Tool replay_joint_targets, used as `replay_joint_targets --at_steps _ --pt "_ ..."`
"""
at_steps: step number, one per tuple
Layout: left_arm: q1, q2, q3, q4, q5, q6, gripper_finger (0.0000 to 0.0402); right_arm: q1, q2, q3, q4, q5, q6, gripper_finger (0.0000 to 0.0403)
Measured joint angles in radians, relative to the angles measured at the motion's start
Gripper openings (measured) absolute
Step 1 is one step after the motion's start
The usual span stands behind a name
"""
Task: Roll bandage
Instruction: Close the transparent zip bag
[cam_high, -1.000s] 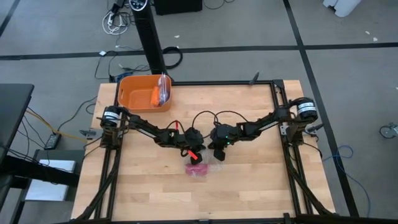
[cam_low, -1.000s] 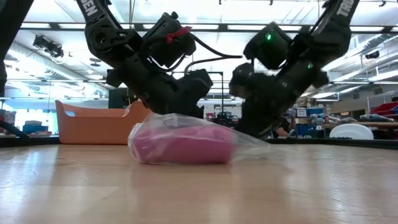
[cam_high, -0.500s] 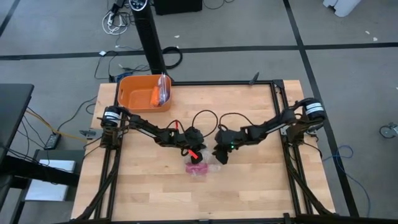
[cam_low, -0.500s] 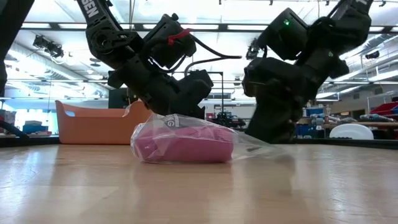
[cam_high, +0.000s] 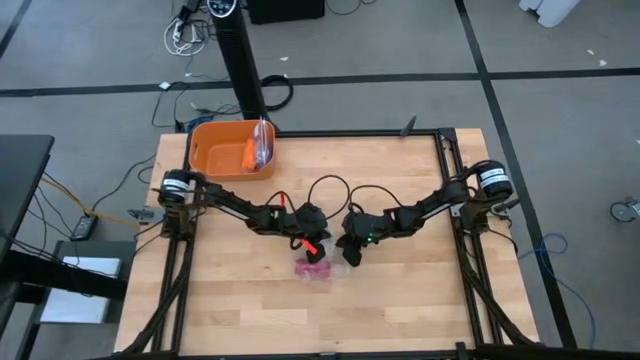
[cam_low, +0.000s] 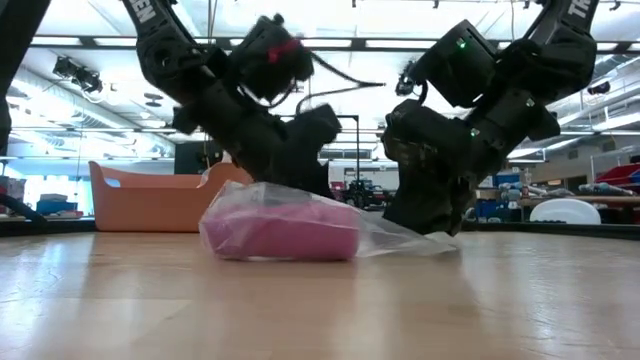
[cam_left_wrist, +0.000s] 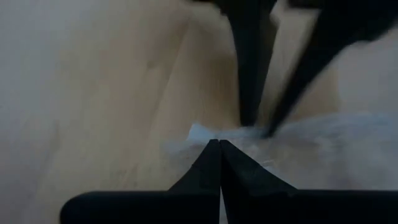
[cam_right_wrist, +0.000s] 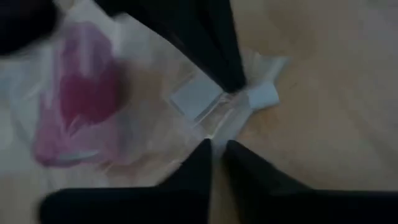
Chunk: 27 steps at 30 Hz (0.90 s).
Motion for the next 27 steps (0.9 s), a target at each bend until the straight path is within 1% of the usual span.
replay_joint_targets --at_steps 2,3,7,11,14,20,22,24,27 --pt "0.0 -0.041 0.0 -0.007 0.0 0.005 0.0005 0.003 0.001 -0.001 0.002 0.017 -0.031 0.0024" --pt "-0.001 -0.061 0.0 -0.012 0.0 0.009 0.0005 0.004 0.002 -0.001 0.006 0.023 -0.047 0.0013" --pt "-0.001 -0.146 -0.019 -0.033 0.012 0.023 0.0005 0.007 -0.013 -0.002 -0.008 0.034 -0.096 0.0012" --pt "-0.008 -0.232 -0.076 -0.007 0.014 0.0 0.0005 0.015 -0.057 -0.005 -0.044 0.05 -0.172 0.0004" --pt "-0.017 -0.276 -0.162 0.072 0.015 -0.044 0.0005 0.019 -0.11 -0.005 -0.074 0.071 -0.229 0.0003" --pt "-0.019 -0.276 -0.374 0.4 0.028 -0.224 0.0009 0.039 -0.222 -0.005 -0.148 0.114 -0.314 0.0002" --pt "-0.019 -0.272 -0.427 0.52 0.026 -0.249 0.0021 0.049 -0.25 -0.005 -0.152 0.118 -0.341 0.0001" --pt "-0.019 -0.274 -0.448 0.599 0.023 -0.258 0.004 0.057 -0.281 -0.005 -0.159 0.118 -0.364 0.0001" --pt "-0.019 -0.275 -0.447 0.601 0.023 -0.258 0.0077 0.06 -0.315 -0.003 -0.174 0.117 -0.375 0.0001"
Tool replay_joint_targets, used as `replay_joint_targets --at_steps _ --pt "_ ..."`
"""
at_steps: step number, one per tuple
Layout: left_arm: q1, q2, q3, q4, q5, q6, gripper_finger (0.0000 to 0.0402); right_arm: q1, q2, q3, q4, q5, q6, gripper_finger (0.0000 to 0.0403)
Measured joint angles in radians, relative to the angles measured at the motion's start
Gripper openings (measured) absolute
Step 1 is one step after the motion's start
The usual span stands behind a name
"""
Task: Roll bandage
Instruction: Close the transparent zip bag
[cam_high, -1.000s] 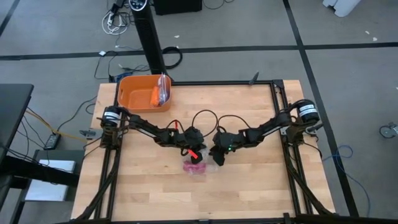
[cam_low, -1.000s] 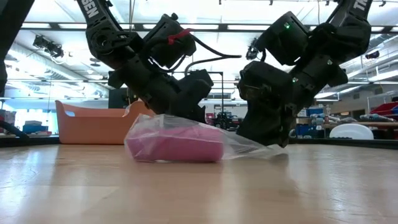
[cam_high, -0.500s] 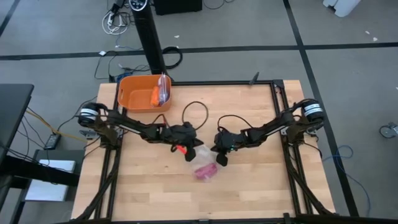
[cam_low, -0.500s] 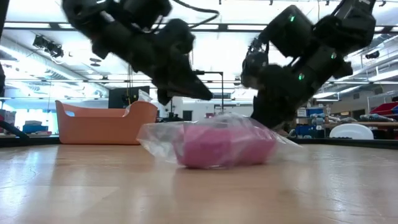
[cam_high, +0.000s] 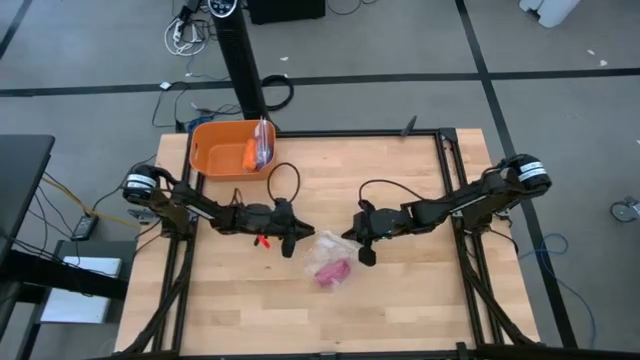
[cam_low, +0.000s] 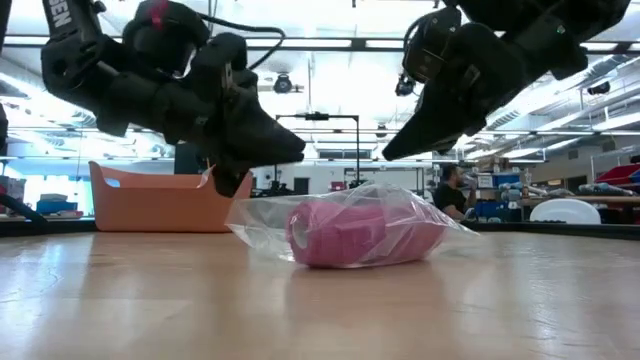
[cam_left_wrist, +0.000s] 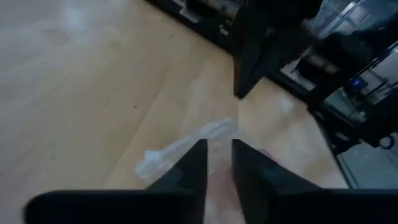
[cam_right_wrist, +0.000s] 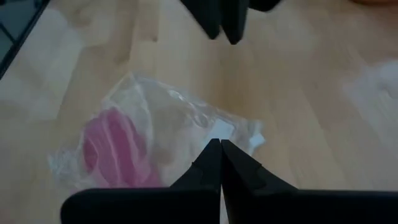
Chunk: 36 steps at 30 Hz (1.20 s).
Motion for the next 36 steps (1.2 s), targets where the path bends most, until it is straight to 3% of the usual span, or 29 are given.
replay_joint_targets --at_steps 4,8,14,19,23,29,36 --pt "0.0 0.0 0.031 -0.159 -0.021 -0.001 0.0129 -0.015 -0.009 0.0 -0.046 -0.003 0.125 0.0011" --pt "0.0 0.001 0.042 -0.223 -0.028 -0.015 0.0164 -0.025 0.046 0.0 -0.102 -0.029 0.252 0.0064" --pt "0.0 0.0 0.042 -0.201 -0.031 -0.029 0.0177 -0.031 0.154 0.0 -0.045 -0.063 0.33 0.0159" --pt "0.0 0.0 0.043 -0.192 -0.031 -0.029 0.0177 -0.031 0.246 0.001 0.053 -0.081 0.353 0.0186" --pt "0.0 0.0 0.042 -0.174 -0.025 -0.031 0.0177 -0.032 0.285 0.004 0.106 -0.081 0.344 0.0153" --pt "0.0 0.0 0.042 -0.117 -0.012 -0.03 0.0174 -0.033 0.265 0.0 0.105 -0.075 0.235 0.0015" --pt "0.0 0.0 0.025 0.049 -0.013 0.005 0.0168 -0.011 0.132 -0.001 0.023 -0.01 0.106 0.0004"
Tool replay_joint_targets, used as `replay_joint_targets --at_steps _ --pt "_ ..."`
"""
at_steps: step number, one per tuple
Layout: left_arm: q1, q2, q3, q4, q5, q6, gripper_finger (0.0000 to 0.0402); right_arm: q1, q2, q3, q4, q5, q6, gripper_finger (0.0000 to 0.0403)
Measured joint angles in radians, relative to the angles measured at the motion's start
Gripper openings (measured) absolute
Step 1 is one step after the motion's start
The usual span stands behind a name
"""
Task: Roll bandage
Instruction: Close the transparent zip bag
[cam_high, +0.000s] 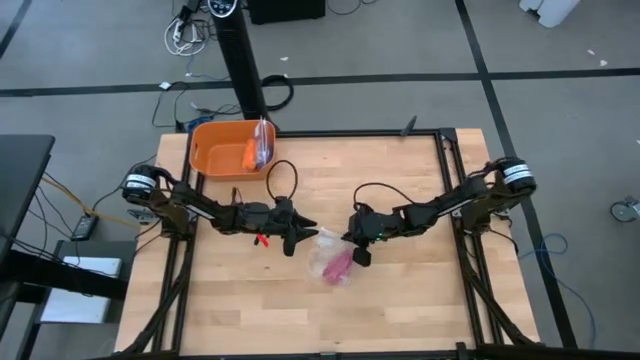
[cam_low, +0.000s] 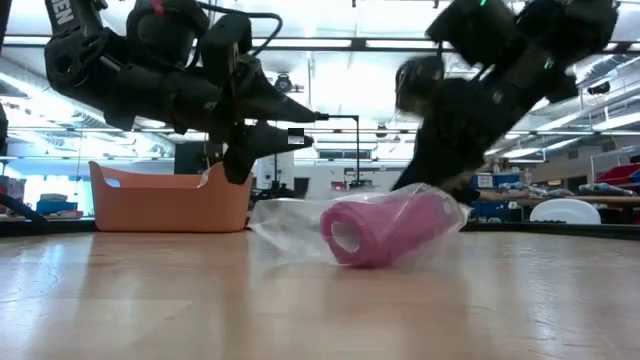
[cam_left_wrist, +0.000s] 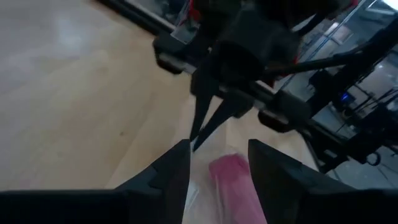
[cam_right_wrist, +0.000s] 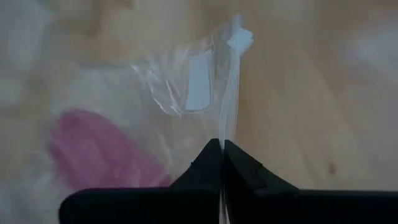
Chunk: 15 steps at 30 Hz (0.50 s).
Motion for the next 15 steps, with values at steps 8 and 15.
replay_joint_targets --at_steps 8,15 --pt "-0.002 0.0 -0.006 0.076 -0.004 0.04 0.0168 0.067 -0.244 0.0 -0.141 0.125 -0.142 0.0003" --pt "-0.008 0.0 0.023 0.14 0.018 0.103 0.0168 0.109 -0.335 0.063 -0.288 0.231 -0.219 0.0001"
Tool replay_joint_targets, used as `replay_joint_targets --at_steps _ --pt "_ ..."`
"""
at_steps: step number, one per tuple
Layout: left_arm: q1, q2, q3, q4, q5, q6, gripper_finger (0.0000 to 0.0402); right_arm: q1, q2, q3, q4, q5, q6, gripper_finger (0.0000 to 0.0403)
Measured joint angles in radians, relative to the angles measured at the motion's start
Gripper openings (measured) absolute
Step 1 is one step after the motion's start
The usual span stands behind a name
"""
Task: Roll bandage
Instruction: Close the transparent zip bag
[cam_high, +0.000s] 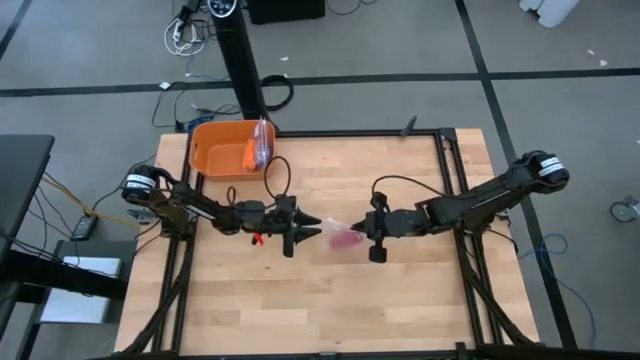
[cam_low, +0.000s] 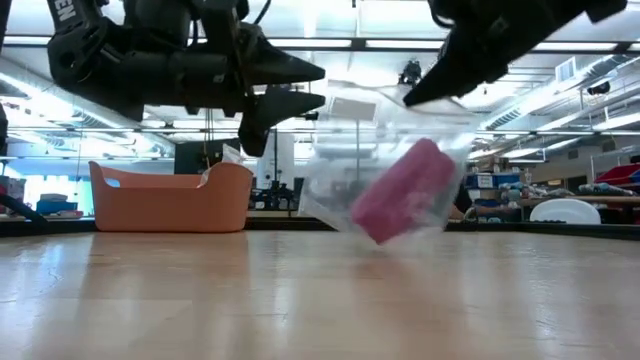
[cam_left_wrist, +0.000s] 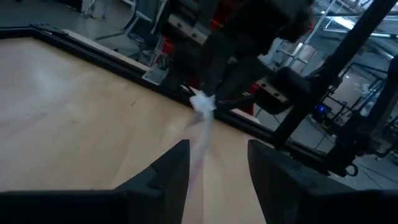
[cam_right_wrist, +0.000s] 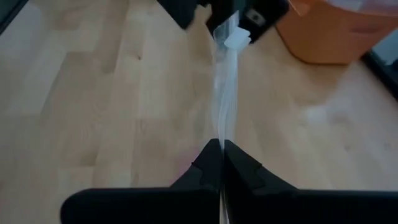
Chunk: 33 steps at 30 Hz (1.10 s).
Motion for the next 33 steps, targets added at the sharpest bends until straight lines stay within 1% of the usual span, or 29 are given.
replay_joint_targets --at_steps 4,10,13,16,18,24,25,29,33 --pt "0.0 0.0 0.044 -0.044 0.01 0.007 0.0168 0.012 0.014 0.056 -0.052 0.015 -0.045 0.0001" --pt "0.0 0.0 0.103 -0.11 0.012 0.075 0.0167 0.031 0.036 0.109 -0.106 0.034 -0.082 0.0001" --pt "0.0 0.0 0.109 -0.118 0.049 0.091 0.0161 0.032 0.034 0.117 -0.111 0.035 -0.085 0.0001" --pt "0.0 0.0 0.11 -0.119 0.078 0.094 0.014 0.031 0.029 0.122 -0.11 0.036 -0.089 0.0001" --pt "-0.001 0.0 0.11 -0.121 0.099 0.095 0.0118 0.031 0.029 0.122 -0.113 0.037 -0.095 0.0001" --pt "-0.001 -0.001 0.11 -0.114 0.135 0.12 0.0021 0.037 0.027 0.122 -0.124 0.037 -0.096 0.0001" --pt "-0.001 -0.002 0.11 -0.114 0.134 0.128 0.0011 0.037 0.027 0.122 -0.127 0.037 -0.096 0.0001" --pt "0.0 -0.003 0.11 -0.119 0.131 0.144 0.0006 0.037 0.026 0.122 -0.132 0.032 -0.05 0.001" --pt "0.0 -0.004 0.11 -0.166 0.114 0.208 0.0004 0.037 -0.012 0.122 -0.147 0.027 0.042 0.0051"
